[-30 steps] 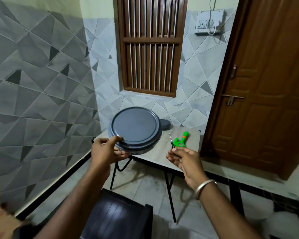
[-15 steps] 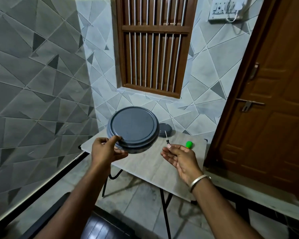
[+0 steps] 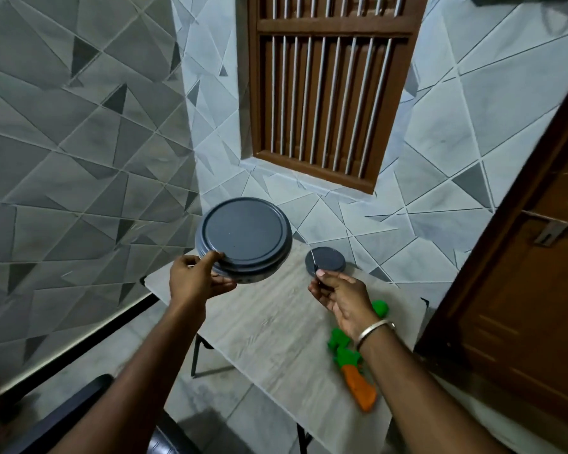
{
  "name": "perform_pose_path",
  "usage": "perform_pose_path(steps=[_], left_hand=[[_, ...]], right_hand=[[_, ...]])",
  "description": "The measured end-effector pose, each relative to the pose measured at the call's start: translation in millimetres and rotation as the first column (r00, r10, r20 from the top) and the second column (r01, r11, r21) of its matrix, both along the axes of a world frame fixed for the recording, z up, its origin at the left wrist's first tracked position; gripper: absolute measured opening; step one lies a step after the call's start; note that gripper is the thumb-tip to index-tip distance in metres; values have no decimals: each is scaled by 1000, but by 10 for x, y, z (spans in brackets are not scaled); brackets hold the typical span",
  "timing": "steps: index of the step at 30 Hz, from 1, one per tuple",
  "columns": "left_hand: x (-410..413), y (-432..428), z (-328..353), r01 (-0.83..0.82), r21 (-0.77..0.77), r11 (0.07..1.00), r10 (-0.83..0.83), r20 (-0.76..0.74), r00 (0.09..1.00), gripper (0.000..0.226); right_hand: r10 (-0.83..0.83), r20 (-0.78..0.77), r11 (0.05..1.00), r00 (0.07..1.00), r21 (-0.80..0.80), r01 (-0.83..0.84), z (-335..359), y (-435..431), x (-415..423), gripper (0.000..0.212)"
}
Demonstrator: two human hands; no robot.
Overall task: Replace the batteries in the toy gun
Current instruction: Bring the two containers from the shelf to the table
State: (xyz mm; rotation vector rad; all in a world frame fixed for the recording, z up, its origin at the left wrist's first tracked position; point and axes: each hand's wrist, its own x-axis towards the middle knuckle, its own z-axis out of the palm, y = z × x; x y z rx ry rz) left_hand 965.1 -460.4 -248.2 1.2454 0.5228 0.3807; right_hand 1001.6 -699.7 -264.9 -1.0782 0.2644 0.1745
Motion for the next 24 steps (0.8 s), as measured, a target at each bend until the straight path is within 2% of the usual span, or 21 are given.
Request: perform_pose_path(steps=[12,20,24], left_hand=[[846,-30,-271,-118,1,993,118,-117,986,49],[1719,132,-523,-94,29,995,98,-162,982,50],[2371,233,-839,-54,39,998,61,-214,975,47]], right_hand=[[126,-109,991,986,-25,-130,-401,74,1096,8],[59,-132,976,989,-199,-85,-658,126,1934,13],[20,-155,967,988,-246,-58,-986,312,2413,8]])
